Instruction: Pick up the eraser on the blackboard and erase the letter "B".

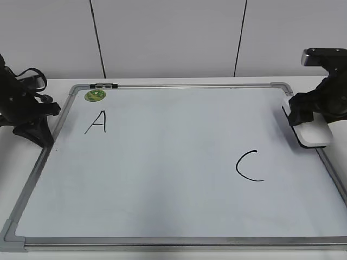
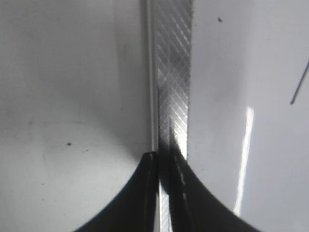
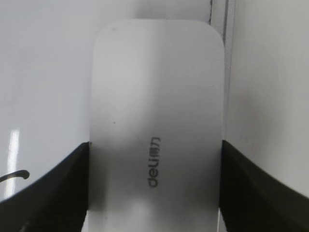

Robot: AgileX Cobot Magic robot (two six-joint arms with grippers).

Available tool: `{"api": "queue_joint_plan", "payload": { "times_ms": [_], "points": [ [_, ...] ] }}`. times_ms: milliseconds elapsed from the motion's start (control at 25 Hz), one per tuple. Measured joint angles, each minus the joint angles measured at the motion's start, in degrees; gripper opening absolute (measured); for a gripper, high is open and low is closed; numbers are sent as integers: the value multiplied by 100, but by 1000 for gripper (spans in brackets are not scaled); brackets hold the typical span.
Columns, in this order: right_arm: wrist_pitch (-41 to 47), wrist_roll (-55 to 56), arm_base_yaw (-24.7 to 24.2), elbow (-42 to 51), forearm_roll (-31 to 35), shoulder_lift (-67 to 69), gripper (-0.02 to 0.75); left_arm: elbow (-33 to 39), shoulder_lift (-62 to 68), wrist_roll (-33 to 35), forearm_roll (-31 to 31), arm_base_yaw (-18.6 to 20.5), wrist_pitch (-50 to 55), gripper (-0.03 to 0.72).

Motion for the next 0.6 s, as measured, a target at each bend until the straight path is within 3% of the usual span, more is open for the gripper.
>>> {"api": "queue_joint_plan", "payload": {
  "times_ms": [440,600],
  "points": [
    [-465,110,0,-11,21,667,540,0,0,0,0,0,0,38],
    [-694,137,0,-24,56,679,608,0,0,0,0,0,0,38]
  ]
}}
